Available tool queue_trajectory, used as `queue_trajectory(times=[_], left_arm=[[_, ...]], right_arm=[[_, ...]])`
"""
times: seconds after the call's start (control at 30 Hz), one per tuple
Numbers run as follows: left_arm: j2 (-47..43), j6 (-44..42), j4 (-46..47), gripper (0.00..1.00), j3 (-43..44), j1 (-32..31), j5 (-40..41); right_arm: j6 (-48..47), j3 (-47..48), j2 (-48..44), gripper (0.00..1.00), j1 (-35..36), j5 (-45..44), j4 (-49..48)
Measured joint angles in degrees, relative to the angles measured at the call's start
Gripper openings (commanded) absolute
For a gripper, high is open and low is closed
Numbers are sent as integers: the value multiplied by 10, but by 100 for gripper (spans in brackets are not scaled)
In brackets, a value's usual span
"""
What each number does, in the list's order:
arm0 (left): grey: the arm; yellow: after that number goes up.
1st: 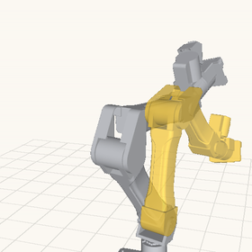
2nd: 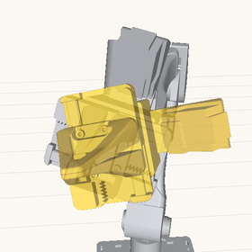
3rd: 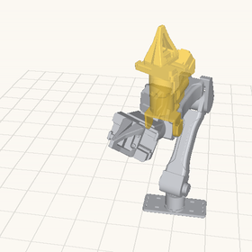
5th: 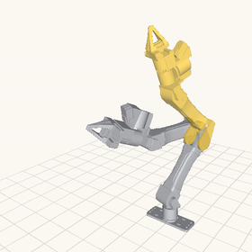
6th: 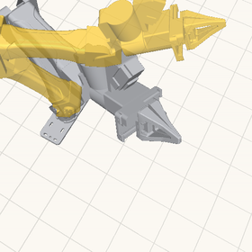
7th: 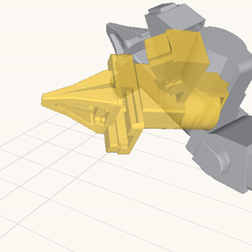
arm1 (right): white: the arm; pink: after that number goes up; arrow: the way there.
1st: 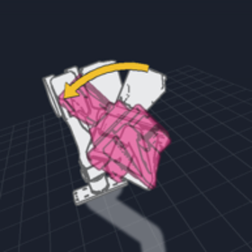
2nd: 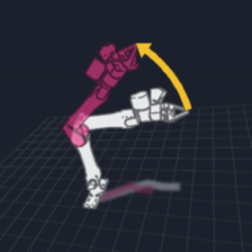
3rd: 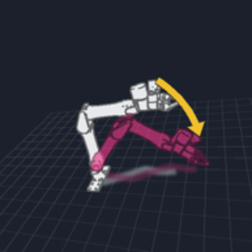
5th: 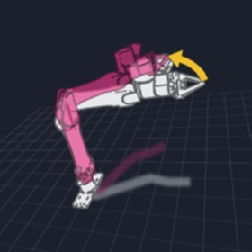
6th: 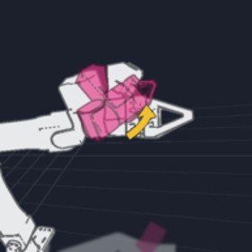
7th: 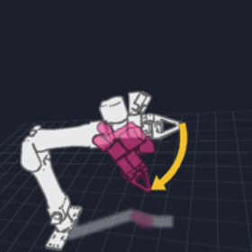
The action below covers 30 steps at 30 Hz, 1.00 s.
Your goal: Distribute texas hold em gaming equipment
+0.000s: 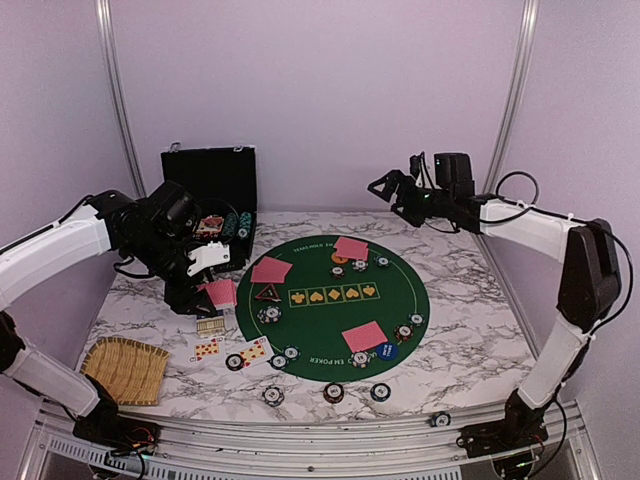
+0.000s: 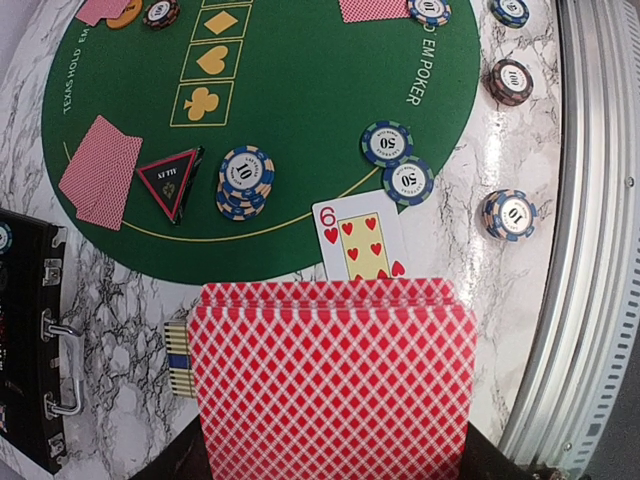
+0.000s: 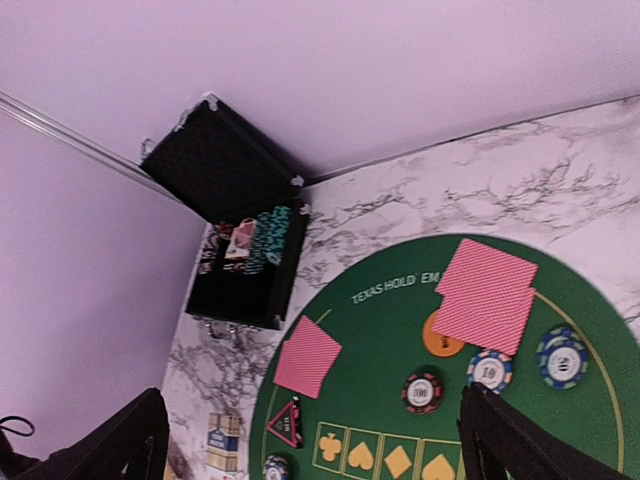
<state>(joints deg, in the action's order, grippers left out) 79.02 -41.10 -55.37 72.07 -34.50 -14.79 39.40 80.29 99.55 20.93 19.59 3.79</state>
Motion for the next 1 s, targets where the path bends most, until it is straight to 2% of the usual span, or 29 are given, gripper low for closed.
queue_trajectory(times=[0.1,0.2,0.4,0.6,0.77,1.0], left_arm=[[-3,0,0,0,0,0,3],[-4,0,0,0,0,0,3],[-4,1,0,0,0,0,3],[-4,2,0,0,0,0,3],[-3,2,0,0,1,0,3],[2,2,0,0,1,0,2]], right_arm=[[62,-94,-33,99,13,61,-83],[91,-126,-33,99,47,97,-102],[103,-128,-22,99,165,130,-116],[149,-131,39,98,251,163,-195],[203,-129,104,97,289,187,-269],[242,-91,153,97,321,203,-311]])
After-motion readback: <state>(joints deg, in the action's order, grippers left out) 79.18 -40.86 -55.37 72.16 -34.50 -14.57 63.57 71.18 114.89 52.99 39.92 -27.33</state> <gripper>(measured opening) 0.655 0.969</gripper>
